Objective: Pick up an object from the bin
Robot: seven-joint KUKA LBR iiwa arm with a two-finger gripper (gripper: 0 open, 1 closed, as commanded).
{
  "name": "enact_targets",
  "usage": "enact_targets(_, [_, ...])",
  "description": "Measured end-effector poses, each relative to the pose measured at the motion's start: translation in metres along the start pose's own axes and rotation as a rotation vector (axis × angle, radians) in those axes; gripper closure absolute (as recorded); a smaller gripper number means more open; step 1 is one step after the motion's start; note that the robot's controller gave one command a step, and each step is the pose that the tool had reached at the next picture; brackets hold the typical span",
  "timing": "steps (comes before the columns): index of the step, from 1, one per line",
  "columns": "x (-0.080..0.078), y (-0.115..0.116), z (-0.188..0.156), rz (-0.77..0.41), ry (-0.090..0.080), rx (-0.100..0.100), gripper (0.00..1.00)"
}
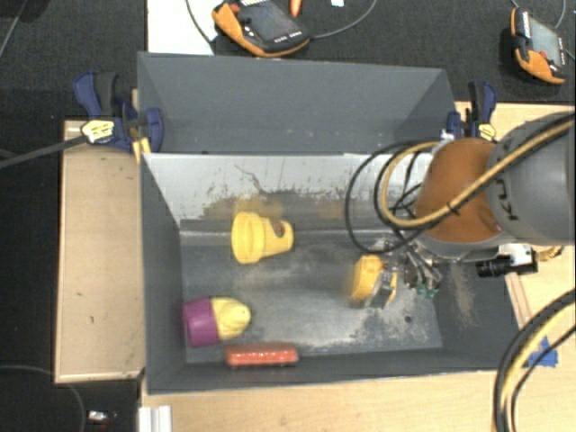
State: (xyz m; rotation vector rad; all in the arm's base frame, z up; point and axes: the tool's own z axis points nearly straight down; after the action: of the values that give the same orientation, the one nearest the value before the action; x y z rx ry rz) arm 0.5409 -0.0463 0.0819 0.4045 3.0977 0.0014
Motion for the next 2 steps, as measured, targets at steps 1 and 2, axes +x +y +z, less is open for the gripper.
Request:
enact_targets(1, [0.000, 0.000, 0.000, -0.002, 0.000, 0.000, 1.00])
enact_targets(2, [-0.032, 0.016, -0.106, 0.030, -0.008, -0.002, 1.00])
